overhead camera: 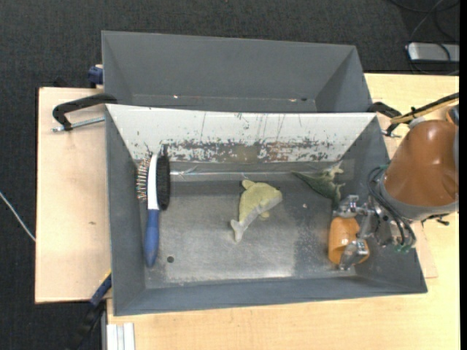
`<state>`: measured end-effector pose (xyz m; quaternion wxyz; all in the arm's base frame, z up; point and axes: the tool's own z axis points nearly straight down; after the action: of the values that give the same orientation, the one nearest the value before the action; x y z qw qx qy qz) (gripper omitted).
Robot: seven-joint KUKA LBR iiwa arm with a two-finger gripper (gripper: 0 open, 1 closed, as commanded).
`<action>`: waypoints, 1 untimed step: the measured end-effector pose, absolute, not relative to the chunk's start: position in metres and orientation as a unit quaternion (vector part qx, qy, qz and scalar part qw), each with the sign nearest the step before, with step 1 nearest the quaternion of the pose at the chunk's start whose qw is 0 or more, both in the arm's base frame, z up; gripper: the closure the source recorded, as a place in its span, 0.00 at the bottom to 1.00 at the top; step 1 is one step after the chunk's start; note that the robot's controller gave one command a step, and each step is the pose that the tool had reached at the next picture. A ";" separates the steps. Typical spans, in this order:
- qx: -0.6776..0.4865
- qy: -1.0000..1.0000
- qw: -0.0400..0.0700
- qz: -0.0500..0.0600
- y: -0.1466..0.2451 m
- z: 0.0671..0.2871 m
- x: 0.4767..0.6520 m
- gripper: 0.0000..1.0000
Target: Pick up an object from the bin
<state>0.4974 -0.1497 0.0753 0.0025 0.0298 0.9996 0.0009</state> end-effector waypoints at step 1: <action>0.030 1.000 0.002 0.000 -0.149 0.077 0.499 0.00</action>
Offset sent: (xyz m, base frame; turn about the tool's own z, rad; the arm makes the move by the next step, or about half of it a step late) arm 0.0000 0.0000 0.0000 0.0000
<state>0.4988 -0.1494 0.0771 0.0021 0.0298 0.9996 0.0000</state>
